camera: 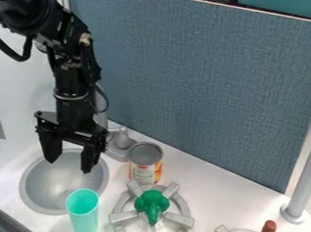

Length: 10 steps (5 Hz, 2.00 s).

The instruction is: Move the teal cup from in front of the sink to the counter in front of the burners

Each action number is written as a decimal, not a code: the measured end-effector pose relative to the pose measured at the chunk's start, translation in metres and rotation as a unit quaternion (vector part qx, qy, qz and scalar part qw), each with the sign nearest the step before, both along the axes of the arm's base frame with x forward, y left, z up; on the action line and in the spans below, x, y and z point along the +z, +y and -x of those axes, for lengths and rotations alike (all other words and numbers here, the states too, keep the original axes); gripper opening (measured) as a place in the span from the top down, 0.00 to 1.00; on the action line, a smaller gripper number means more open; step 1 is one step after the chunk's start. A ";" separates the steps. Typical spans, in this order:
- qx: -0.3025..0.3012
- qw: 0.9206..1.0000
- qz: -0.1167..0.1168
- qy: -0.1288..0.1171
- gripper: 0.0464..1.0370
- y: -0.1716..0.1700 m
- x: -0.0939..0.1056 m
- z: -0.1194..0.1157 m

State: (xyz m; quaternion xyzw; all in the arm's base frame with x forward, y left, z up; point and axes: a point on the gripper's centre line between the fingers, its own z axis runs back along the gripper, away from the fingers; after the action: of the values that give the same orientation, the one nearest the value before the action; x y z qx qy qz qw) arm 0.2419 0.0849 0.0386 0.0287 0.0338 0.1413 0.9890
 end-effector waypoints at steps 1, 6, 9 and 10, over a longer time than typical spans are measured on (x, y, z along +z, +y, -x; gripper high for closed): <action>0.001 1.000 0.003 0.011 0.04 -0.002 -0.007 0.004; -0.133 0.991 -0.005 0.034 0.04 -0.027 -0.106 -0.004; -0.132 0.991 0.017 0.032 0.67 -0.030 -0.124 -0.007; -0.124 0.991 0.008 0.046 0.87 -0.025 -0.116 0.000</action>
State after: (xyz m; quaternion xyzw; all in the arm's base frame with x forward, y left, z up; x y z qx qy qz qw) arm 0.2419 0.0604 -0.0772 0.0314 0.0762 0.0154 0.9965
